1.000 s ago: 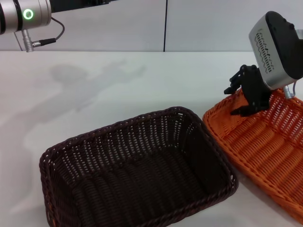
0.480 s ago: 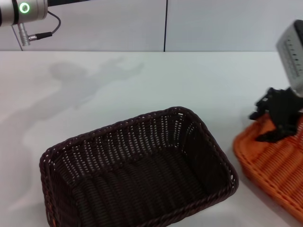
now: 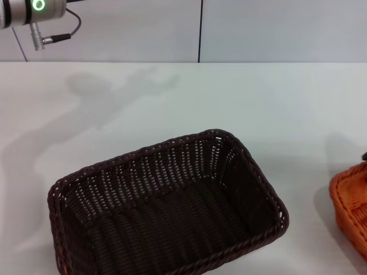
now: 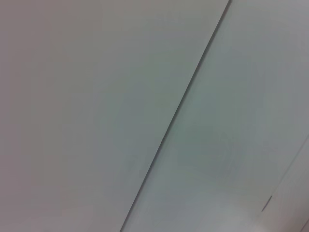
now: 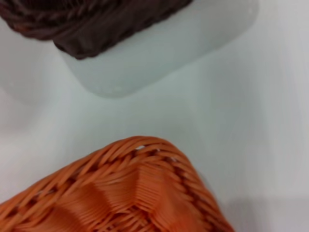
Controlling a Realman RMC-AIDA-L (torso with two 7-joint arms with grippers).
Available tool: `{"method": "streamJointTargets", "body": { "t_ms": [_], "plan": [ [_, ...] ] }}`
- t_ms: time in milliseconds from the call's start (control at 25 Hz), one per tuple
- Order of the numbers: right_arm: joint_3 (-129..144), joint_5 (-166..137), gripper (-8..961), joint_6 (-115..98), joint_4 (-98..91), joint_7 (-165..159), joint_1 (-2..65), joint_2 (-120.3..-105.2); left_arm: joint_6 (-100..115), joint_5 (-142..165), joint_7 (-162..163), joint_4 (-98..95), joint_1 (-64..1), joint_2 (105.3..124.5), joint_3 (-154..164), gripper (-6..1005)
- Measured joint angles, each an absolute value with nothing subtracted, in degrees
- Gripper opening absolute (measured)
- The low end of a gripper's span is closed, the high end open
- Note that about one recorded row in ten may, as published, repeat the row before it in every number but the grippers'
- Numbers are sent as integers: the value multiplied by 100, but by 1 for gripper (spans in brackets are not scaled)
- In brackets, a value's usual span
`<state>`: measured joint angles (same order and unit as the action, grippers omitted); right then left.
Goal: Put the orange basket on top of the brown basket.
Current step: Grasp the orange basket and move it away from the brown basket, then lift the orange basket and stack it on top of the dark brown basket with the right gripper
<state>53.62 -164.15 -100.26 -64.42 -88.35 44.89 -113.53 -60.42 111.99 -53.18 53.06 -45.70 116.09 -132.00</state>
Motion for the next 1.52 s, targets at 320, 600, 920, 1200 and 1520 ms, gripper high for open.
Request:
{"method": "streamJointTargets", "body": {
  "t_ms": [320,600,920,1200,1520],
  "plan": [
    [5293,-16435,350,-9969,-6542,-8807,4375,-11321,-5983,11184,-5422,5109,-4639,11637,-13230,847],
    [5235,-16435,290,-9888,-6543,-8798,4363,-11289,-5988,11178,-5423,5093,-4631,11660,-13252,847],
    [4311,-16366,282,-10255,-6402,-8784,4554,-10937,-5994,11169,-5423,5106,-4595,11650,-13258,847],
    [3610,-16507,245,-10603,-5981,-9083,4536,-10435,-5978,11141,-5424,5087,-4567,11582,-13272,847],
    [2133,-16569,182,-10676,-6003,-9317,4277,-9960,-5786,10878,-5493,5074,-4450,11542,-13441,847]
  ]
}}
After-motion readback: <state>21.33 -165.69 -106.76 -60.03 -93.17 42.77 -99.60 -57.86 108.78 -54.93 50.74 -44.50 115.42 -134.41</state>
